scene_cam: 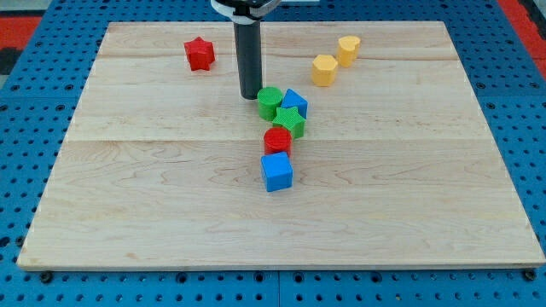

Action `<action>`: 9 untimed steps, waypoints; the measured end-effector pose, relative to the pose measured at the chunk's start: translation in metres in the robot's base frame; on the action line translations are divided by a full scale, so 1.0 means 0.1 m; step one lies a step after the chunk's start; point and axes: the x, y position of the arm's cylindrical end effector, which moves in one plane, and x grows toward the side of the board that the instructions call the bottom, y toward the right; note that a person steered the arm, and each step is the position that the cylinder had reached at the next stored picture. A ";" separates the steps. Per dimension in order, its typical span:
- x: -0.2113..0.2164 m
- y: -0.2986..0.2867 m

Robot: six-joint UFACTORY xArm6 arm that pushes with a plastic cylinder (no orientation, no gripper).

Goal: Move the blue cube into the green star

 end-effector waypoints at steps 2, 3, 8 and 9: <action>-0.44 -0.12; -0.63 0.10; 2.55 -0.29; 2.53 0.03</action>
